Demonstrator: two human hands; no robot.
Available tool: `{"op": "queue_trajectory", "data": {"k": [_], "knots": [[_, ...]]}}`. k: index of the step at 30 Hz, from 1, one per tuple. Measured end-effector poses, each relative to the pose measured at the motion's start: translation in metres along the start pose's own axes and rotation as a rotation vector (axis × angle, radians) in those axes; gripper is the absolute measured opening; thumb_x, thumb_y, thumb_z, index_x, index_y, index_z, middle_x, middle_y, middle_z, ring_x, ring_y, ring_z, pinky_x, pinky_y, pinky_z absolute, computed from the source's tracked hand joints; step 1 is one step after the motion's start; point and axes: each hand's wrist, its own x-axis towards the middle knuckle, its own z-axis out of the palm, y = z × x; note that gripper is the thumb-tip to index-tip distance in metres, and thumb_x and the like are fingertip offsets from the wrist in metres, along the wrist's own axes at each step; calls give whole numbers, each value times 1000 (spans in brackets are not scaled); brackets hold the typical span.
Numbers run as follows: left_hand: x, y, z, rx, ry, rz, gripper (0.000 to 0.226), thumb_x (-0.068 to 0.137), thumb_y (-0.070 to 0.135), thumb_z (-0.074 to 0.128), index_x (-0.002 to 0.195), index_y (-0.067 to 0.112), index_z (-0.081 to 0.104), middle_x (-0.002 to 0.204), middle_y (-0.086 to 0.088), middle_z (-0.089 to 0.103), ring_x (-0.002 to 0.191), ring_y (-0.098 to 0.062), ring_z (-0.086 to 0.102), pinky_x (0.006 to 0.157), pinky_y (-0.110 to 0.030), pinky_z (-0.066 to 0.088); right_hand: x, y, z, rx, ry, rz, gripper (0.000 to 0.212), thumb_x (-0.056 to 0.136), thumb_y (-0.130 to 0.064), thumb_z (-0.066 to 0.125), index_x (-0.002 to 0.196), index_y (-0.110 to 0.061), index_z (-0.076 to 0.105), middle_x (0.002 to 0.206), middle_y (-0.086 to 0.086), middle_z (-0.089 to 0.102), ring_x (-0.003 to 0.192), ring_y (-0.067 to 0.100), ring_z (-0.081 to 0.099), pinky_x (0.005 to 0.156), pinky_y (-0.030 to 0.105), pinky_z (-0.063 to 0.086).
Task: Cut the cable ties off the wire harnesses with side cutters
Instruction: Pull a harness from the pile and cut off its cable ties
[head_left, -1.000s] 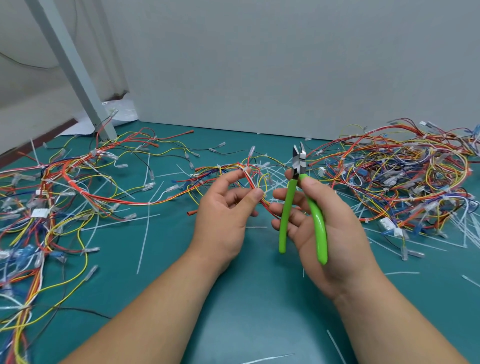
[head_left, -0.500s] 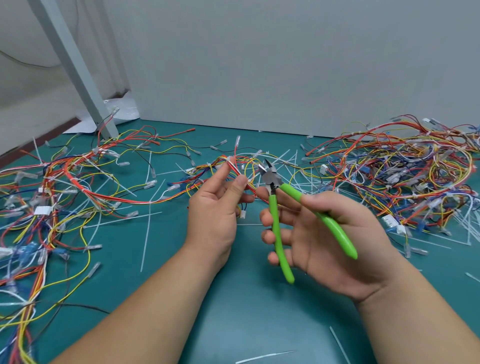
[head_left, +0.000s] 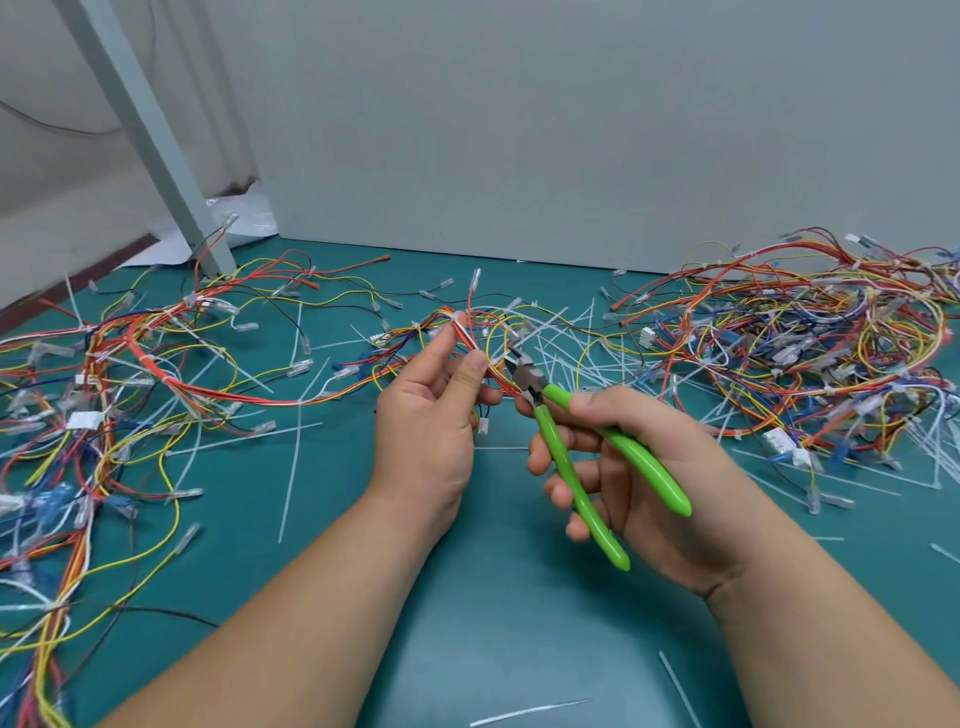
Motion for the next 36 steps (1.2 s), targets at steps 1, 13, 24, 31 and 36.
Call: {"op": "queue_trajectory", "data": {"k": [1,13,24,31,36], "knots": [[0,0,0,1,2,-1,45,96,12,65,140,18,58,74,9,66,62,-6,60,51,-15,39,0,0,0,-3,-4,-1,63,71,-39,69,121,0,66,86,15,66,59,21,58,46,28,49],[-3,2,1,46,-28,35,34,98,9,64,125,29,66,73,8,67,60,-7,57,53,-15,42,0,0,1,-26,28,26,52,74,-38,68,112,-2,70,83,15,66,57,21,57,45,28,48],[-3,1,2,97,-57,44,40,97,6,64,133,22,62,69,9,66,59,-4,57,52,-14,41,-2,-2,0,-152,58,6,21,76,-35,69,81,-15,73,80,12,65,56,17,53,44,25,41],[-3,1,2,85,-48,26,42,96,5,64,136,18,61,69,10,67,57,-4,57,50,-14,41,-1,-1,0,-209,68,-14,33,78,-31,68,92,-2,70,80,11,64,56,17,52,44,26,39],[-2,1,2,99,-46,24,43,96,4,64,137,15,61,68,10,66,57,-3,57,51,-14,41,0,0,2,-233,77,-21,24,76,-29,67,92,-12,71,80,9,61,56,16,49,44,25,35]]}}
